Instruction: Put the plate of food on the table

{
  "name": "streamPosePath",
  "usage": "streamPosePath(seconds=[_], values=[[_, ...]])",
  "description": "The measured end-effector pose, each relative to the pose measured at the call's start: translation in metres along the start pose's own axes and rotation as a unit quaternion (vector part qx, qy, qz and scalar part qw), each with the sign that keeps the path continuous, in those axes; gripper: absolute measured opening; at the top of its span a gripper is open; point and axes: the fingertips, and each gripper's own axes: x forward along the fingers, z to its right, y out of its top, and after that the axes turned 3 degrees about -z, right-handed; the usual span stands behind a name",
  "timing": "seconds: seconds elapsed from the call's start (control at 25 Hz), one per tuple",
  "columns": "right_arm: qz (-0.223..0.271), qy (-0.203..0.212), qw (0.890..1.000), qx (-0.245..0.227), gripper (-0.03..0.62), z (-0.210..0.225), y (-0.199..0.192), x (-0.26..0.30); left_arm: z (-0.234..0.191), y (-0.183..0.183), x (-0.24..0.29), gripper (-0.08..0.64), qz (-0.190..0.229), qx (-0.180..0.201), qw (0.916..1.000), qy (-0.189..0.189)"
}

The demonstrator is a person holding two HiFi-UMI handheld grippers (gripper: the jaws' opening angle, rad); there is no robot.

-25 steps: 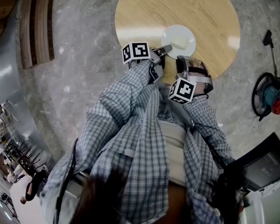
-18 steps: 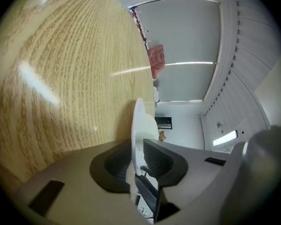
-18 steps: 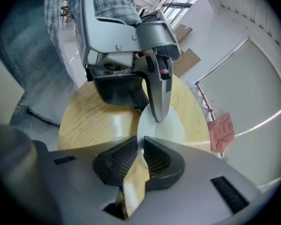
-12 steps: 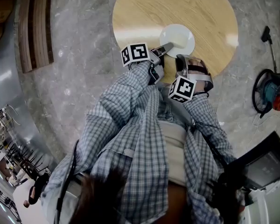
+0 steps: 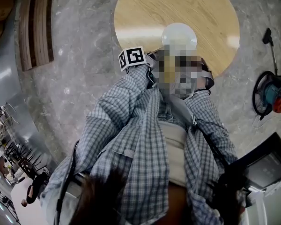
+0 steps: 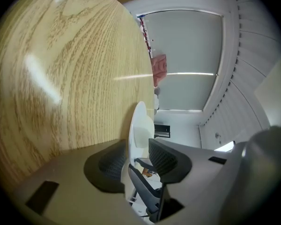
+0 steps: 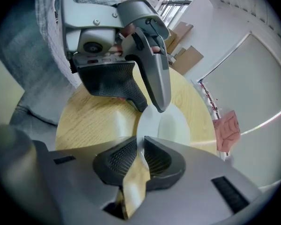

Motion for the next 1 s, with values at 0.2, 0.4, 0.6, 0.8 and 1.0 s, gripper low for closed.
streamPosePath(seconds=[0.2, 0.4, 0.6, 0.8, 1.0], values=[[0.003, 0.017, 1.000, 0.007, 0.051, -0.001, -0.002, 0.004, -0.001, 0.001, -0.003, 0.137, -0.001, -0.003, 1.0000, 0.000], [0.012, 0.027, 0.999, 0.024, 0.051, 0.000, -0.003, 0.006, 0.000, 0.000, -0.005, 0.137, -0.002, -0.010, 0.9999, -0.009], [0.013, 0.033, 0.999, 0.026, 0.051, 0.000, -0.004, 0.007, 0.002, -0.001, -0.008, 0.137, -0.003, -0.015, 0.9997, -0.018], [0.016, 0.051, 0.997, 0.063, 0.052, 0.002, -0.004, 0.003, 0.008, 0.001, -0.014, 0.137, 0.001, 0.003, 0.9997, -0.023], [0.043, 0.036, 0.994, 0.096, 0.052, 0.007, 0.001, -0.008, 0.018, 0.000, -0.020, 0.135, 0.001, 0.057, 0.9981, -0.022]])
